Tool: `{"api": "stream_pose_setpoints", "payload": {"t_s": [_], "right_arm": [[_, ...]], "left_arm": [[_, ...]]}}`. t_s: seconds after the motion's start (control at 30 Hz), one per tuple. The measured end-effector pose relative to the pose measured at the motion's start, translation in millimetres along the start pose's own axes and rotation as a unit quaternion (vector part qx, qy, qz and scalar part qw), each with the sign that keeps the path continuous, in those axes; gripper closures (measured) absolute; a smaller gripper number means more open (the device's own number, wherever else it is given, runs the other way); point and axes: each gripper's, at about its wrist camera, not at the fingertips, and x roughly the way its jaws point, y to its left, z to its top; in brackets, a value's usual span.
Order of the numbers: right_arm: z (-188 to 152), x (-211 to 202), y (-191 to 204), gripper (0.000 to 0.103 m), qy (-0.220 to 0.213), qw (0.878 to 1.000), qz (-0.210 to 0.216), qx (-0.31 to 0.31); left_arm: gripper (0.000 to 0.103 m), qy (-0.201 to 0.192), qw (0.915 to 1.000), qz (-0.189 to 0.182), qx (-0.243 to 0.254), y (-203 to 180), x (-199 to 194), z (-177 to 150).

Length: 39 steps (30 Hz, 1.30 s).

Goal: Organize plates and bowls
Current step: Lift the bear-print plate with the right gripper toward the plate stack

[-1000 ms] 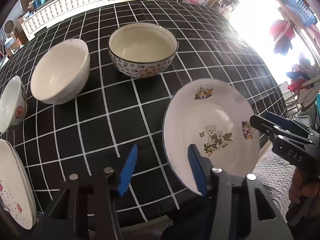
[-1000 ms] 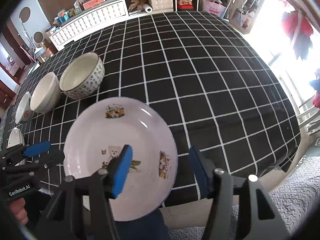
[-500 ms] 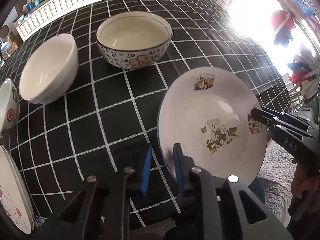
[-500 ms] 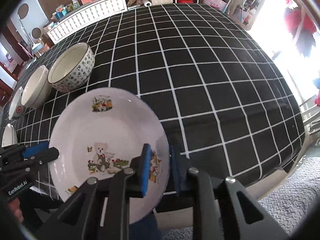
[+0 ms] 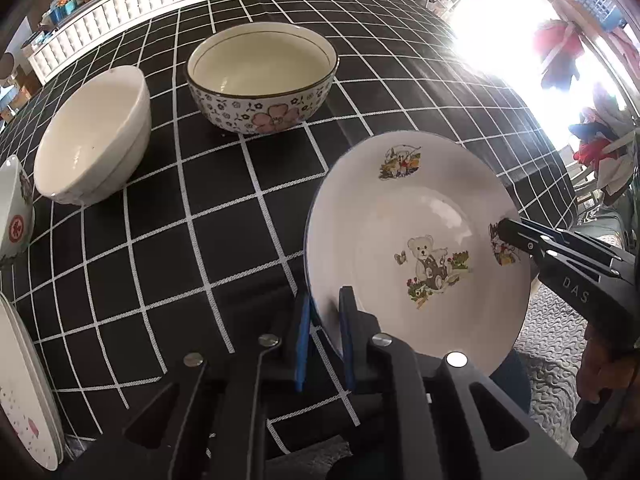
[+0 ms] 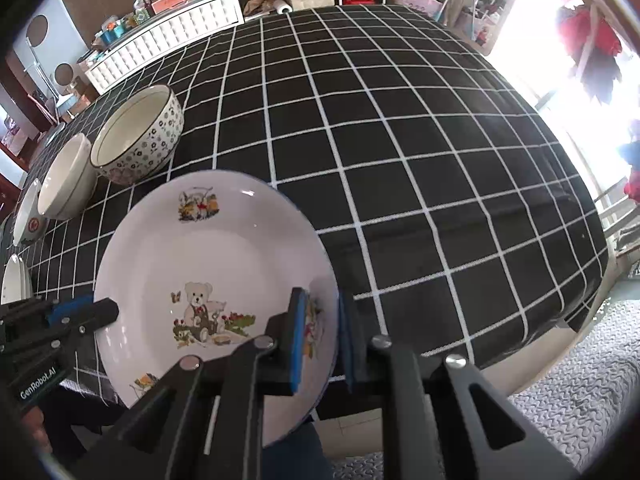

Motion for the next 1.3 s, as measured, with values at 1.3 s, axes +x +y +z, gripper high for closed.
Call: {"api": "stream_pose_setpoints", "payload": {"t_s": [1.3], "right_arm": [[-13, -51, 225, 0.083, -0.028, 0.989, 0.093, -0.107]], "left_arm": [[0.091, -0.100, 0.9844, 0.081, -0.119, 203, -161, -108]]}}
